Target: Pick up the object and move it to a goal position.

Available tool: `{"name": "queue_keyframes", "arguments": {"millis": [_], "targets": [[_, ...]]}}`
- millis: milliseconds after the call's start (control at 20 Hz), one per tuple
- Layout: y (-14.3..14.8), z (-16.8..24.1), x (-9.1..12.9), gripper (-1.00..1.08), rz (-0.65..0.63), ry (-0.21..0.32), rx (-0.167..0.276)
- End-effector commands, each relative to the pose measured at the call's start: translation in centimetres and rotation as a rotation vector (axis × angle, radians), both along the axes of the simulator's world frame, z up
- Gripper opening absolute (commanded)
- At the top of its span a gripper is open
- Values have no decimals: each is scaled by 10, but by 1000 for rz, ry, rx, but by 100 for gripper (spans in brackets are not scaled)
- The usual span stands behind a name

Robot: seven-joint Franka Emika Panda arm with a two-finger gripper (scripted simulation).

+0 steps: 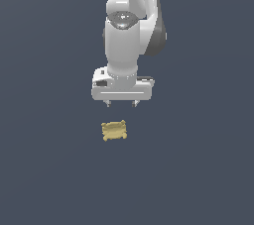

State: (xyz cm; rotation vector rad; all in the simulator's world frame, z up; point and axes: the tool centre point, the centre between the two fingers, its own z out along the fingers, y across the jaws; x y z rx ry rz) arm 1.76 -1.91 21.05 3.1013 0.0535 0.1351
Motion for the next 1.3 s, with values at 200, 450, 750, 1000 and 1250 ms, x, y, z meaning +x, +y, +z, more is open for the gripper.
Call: {"name": "queue_keyframes", "arguments": {"millis": [200, 450, 750, 1000, 1250], "targets": [[0, -3, 0, 100, -20, 2, 3], [-2, -8, 2, 100, -82, 4, 13], [-5, -20, 4, 100, -206, 11, 31], [-8, -34, 7, 100, -351, 18, 49], [-12, -49, 9, 100, -506, 27, 64]]}}
